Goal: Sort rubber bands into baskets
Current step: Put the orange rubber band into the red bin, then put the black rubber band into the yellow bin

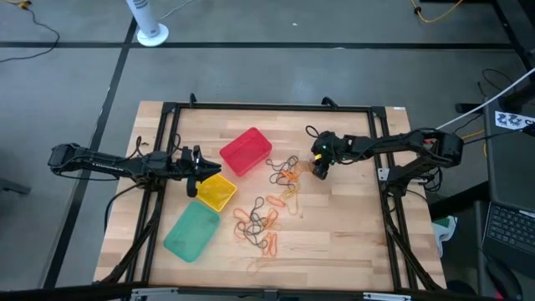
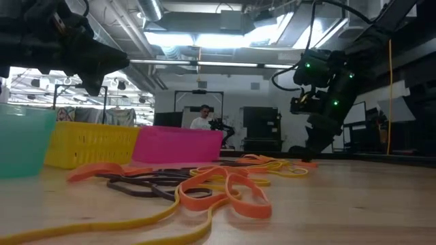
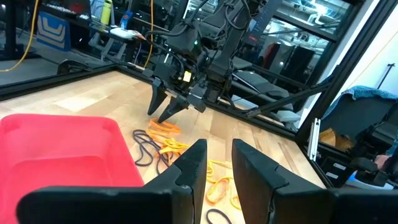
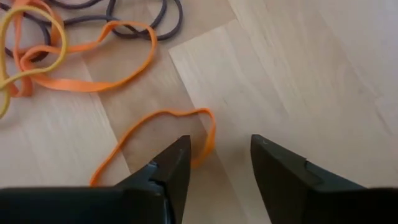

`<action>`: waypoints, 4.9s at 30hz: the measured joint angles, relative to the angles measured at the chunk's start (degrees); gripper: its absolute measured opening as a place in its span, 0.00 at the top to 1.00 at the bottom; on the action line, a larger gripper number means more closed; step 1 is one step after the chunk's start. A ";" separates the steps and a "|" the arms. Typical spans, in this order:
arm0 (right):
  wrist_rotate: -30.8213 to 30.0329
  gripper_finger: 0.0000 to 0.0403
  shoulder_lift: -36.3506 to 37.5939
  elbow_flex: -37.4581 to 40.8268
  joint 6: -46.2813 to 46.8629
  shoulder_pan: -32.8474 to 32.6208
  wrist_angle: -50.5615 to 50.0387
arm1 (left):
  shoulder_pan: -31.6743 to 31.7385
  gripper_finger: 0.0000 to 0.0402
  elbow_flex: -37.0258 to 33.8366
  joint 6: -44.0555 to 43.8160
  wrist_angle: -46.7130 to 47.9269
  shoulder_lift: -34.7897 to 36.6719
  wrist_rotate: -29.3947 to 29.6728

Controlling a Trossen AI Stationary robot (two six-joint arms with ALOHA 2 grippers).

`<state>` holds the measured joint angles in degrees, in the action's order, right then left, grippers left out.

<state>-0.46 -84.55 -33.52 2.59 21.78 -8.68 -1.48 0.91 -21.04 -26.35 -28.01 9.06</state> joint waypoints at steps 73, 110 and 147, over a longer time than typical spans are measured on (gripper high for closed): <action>10.61 0.73 -22.23 -21.68 -4.07 -0.07 41.83 | -18.07 0.82 43.41 8.15 16.72 -50.24 1.81; 12.19 0.61 11.91 -21.69 -7.81 -0.07 6.68 | -10.95 0.54 44.89 -1.96 19.71 -65.81 1.49; 13.61 0.61 14.16 -21.70 -7.17 -9.23 -5.07 | -13.14 0.61 45.04 3.64 20.29 -76.41 3.50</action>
<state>13.15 -70.39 -55.22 -4.58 12.55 -13.75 -14.61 45.94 -17.40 -6.06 -104.42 12.56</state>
